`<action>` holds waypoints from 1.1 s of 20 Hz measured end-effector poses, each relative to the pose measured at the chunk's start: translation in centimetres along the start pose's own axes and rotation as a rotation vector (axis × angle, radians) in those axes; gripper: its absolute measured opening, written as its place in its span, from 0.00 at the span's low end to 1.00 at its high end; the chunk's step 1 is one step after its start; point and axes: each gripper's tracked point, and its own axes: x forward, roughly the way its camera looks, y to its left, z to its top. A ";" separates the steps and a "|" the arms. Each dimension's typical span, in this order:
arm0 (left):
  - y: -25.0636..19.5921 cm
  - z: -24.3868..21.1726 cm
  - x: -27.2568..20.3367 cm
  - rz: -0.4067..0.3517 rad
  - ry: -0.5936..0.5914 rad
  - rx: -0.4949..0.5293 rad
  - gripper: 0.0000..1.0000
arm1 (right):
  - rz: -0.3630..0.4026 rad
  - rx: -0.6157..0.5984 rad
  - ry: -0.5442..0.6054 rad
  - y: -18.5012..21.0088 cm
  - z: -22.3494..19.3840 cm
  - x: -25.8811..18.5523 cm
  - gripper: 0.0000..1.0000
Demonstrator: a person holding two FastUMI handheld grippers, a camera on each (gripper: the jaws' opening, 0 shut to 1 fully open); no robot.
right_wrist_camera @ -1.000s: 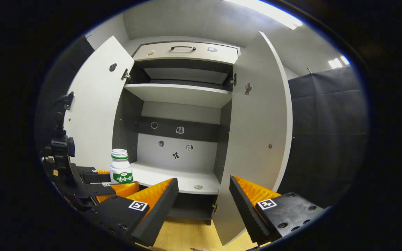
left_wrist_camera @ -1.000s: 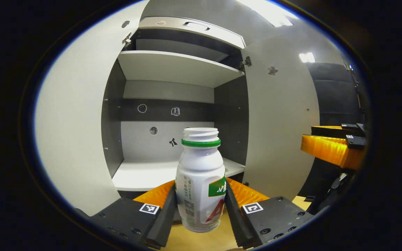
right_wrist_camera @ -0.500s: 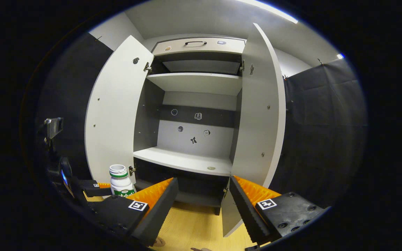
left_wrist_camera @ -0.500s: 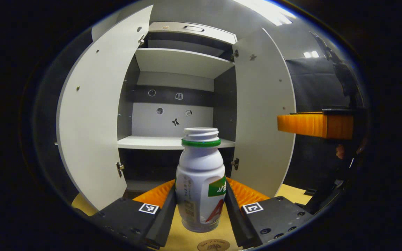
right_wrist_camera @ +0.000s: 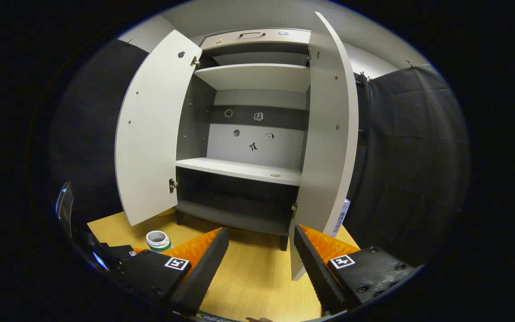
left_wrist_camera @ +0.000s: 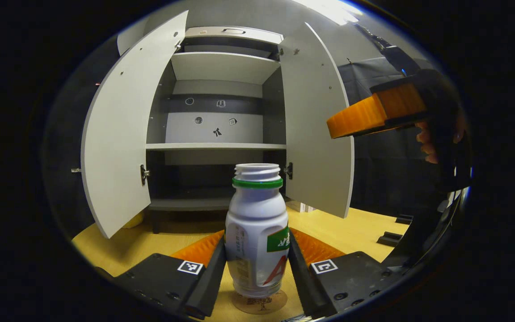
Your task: Grasp the bottle in the cabinet with the left hand and place it on the coaster, then close the right door with the right hand and the left door with the left hand.
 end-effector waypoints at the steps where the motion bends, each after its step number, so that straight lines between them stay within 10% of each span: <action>1: 0.0 -0.7 0.1 0.005 0.001 -0.004 0.73 | 0.008 -0.001 0.017 0.1 -0.7 0.1 0.98; 14: 0.3 -5.7 0.1 0.064 0.020 -0.036 0.76 | 0.084 -0.035 0.023 1.4 -1.8 -0.1 0.98; 22: 0.1 -3.0 0.0 0.089 0.020 0.042 0.95 | 0.111 -0.005 0.016 1.5 -0.3 -1.8 0.98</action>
